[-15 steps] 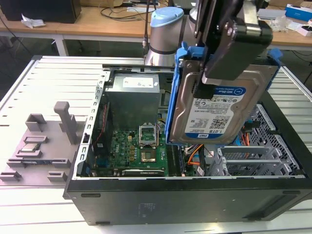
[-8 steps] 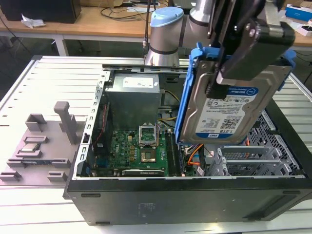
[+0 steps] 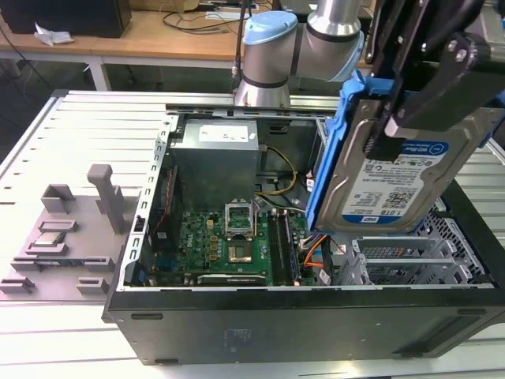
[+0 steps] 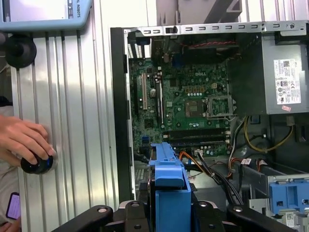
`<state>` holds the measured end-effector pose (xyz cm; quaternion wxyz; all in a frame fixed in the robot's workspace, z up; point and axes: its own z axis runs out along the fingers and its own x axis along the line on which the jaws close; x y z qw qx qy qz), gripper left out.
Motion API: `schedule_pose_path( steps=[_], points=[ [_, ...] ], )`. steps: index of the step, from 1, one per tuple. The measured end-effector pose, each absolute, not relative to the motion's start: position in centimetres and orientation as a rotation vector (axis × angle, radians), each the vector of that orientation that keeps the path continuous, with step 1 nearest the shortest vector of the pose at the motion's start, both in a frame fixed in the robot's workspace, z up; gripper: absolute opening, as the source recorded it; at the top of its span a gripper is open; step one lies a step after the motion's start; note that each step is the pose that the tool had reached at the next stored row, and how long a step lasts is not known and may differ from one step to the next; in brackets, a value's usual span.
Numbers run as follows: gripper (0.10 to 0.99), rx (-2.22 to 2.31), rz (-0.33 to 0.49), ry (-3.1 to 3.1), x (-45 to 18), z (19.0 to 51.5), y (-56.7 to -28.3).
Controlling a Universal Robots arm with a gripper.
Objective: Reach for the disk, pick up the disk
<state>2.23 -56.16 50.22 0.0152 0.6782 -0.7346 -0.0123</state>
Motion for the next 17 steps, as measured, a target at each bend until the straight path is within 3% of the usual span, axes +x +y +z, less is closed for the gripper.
schedule_pose_path(
  steps=[17],
  points=[
    [0.369,2.110,-0.039,-2.285,6.7,50.2,-56.2]
  ],
)
